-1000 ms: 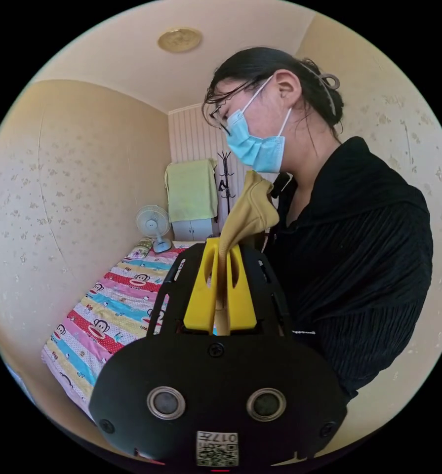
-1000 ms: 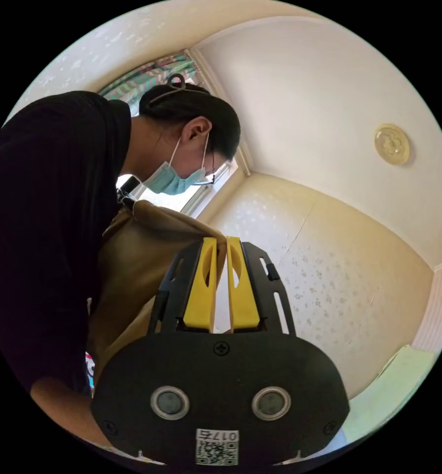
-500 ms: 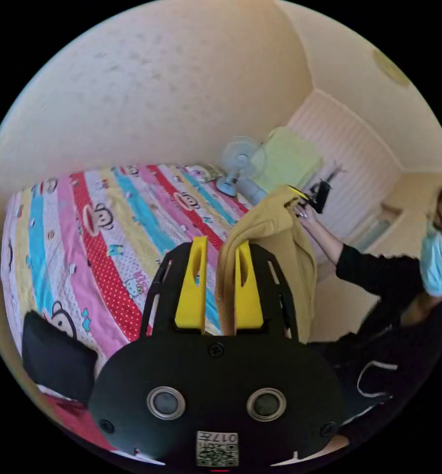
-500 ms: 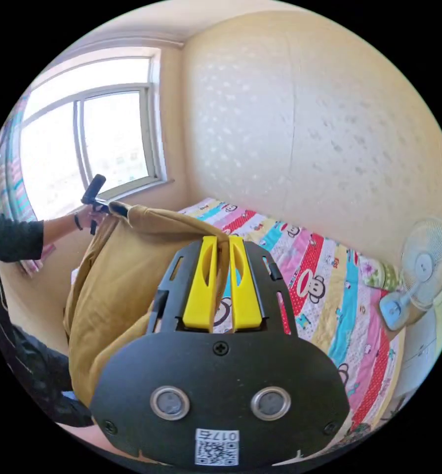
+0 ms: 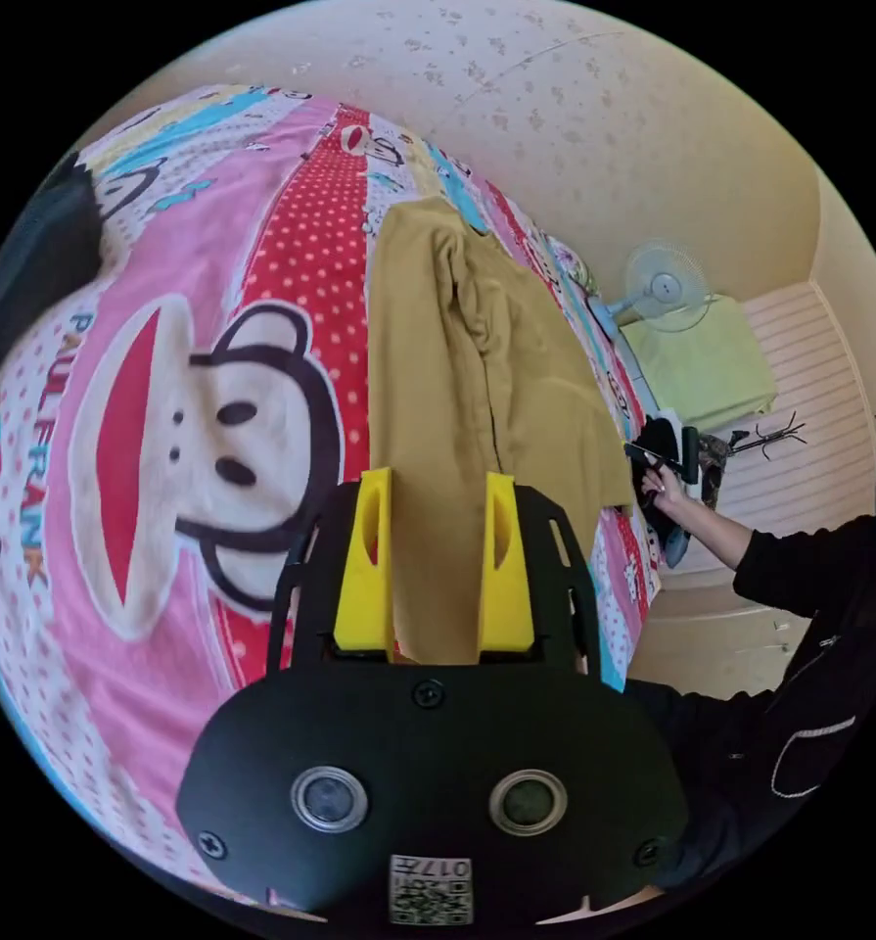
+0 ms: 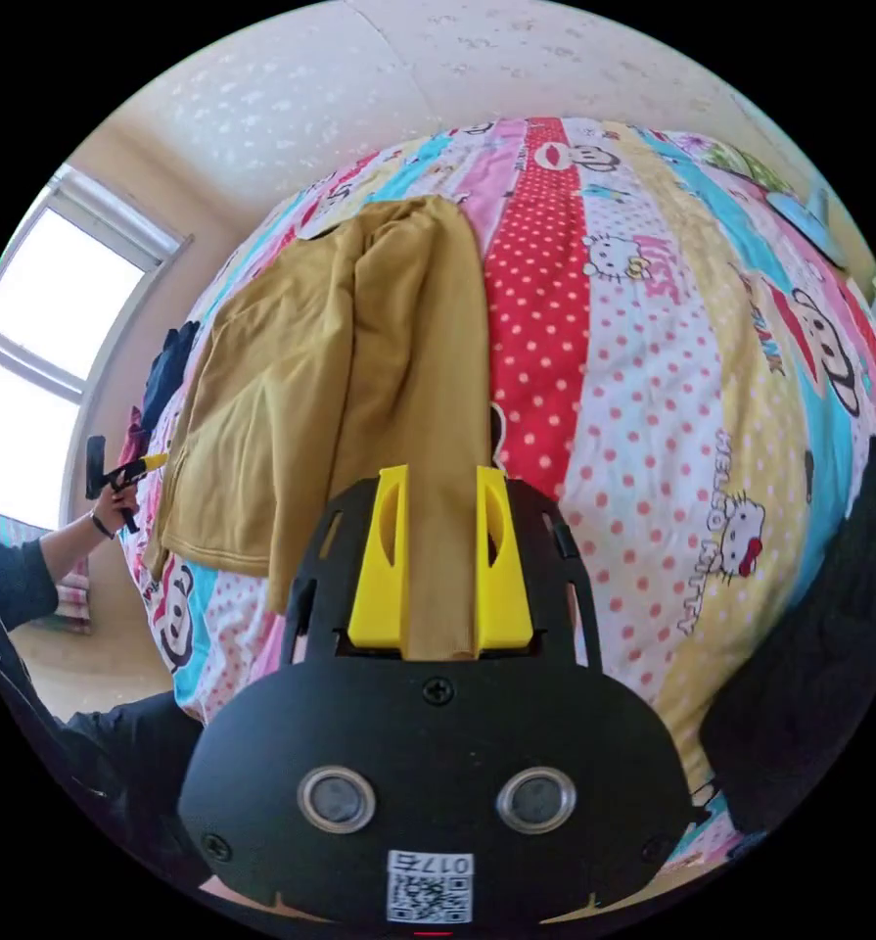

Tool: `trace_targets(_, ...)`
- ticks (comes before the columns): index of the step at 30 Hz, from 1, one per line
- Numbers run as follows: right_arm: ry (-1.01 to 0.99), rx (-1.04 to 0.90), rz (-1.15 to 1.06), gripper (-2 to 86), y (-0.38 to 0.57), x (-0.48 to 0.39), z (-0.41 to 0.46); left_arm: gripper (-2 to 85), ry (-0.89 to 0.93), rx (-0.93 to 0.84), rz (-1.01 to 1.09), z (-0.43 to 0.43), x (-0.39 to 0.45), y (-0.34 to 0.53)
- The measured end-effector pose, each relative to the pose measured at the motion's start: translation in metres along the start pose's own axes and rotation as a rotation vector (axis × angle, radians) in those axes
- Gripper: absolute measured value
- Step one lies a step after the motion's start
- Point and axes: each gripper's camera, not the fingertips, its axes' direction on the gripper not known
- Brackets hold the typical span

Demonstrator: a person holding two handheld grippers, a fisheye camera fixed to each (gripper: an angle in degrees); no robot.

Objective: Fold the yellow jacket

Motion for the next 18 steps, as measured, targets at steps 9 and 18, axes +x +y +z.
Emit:
trace_targets(9,0.018,-0.030,0.166,5.6,0.086,0.050,-0.036,11.5,-0.382,-0.039,0.005,0.043,0.123,0.112)
trace_targets(18,0.486,-0.110,-0.105,3.1,0.023,0.080,-0.176,5.9,-0.712,-0.029,0.124,-0.076,0.170,0.072)
